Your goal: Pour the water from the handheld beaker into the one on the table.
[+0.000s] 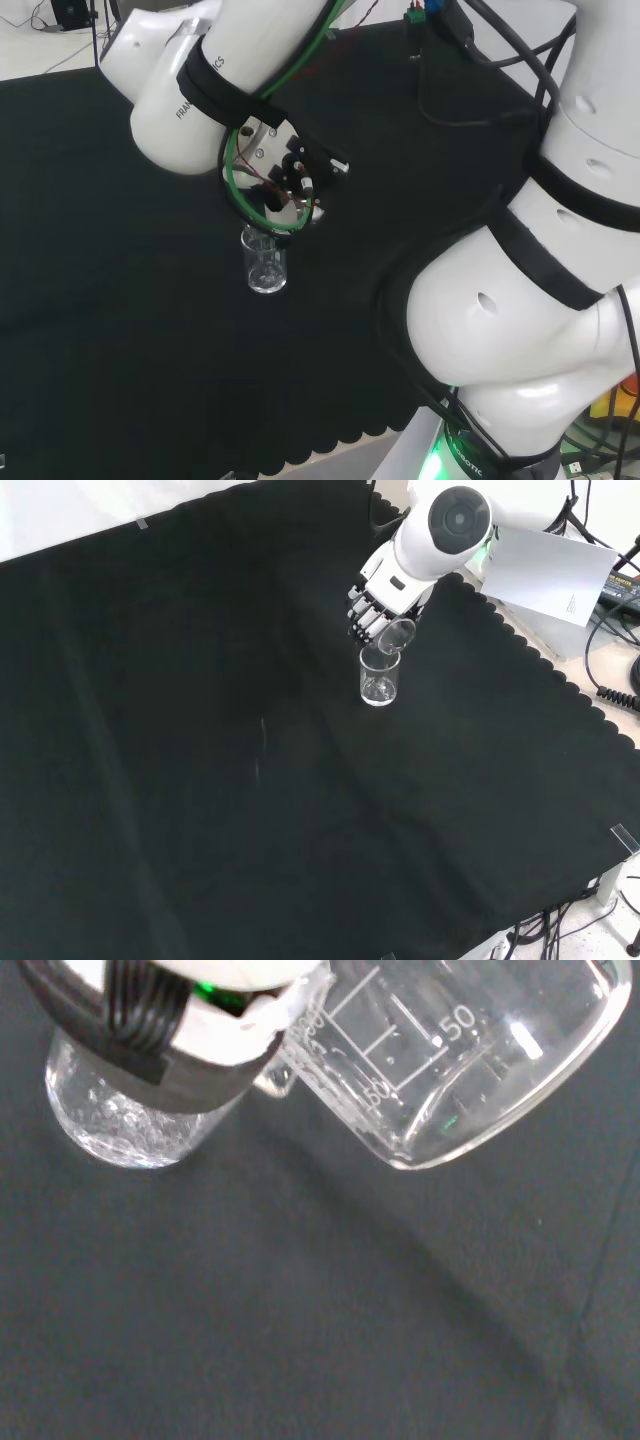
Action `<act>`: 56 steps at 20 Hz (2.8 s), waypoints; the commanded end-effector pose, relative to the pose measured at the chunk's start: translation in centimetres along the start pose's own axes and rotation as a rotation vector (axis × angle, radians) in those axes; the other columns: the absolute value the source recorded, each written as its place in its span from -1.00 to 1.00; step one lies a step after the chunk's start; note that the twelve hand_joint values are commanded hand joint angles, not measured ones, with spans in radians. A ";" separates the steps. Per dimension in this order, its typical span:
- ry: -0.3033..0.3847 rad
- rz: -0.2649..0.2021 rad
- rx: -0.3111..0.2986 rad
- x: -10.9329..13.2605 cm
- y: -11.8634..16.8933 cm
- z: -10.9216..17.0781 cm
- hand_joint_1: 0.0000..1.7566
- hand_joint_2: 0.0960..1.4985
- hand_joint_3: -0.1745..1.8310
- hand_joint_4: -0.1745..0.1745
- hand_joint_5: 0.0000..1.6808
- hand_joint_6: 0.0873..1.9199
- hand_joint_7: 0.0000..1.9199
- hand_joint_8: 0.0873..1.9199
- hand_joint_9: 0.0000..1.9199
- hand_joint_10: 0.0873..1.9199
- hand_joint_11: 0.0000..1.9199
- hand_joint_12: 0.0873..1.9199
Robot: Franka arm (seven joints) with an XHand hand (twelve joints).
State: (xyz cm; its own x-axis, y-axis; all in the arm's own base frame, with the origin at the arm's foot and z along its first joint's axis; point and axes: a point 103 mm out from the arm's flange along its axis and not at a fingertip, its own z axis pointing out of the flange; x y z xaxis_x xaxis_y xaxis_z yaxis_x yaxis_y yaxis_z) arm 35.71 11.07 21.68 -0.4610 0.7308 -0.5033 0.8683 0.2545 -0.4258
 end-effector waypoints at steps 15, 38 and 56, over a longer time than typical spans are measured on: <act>-0.077 0.042 0.071 -0.6 0.5 1.2 0.35 0.35 -1.00 -0.19 0.63 -0.69 0.57 -0.26 0.82 -0.70 0.50 -0.42; 0.072 0.036 0.002 -2.6 -0.2 1.6 0.35 0.35 -1.00 -0.17 0.62 -0.67 0.57 -0.26 0.81 -0.69 0.51 -0.42; 0.076 0.010 -0.019 -2.7 -0.1 1.8 0.34 0.35 -1.00 -0.15 0.62 -0.66 0.56 -0.26 0.81 -0.69 0.51 -0.42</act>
State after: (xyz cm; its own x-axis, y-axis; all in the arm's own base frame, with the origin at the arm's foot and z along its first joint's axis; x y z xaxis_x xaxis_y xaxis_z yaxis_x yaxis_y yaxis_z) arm 36.30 8.85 21.45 -0.4482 0.7623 -0.4669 0.8706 0.2535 -0.4217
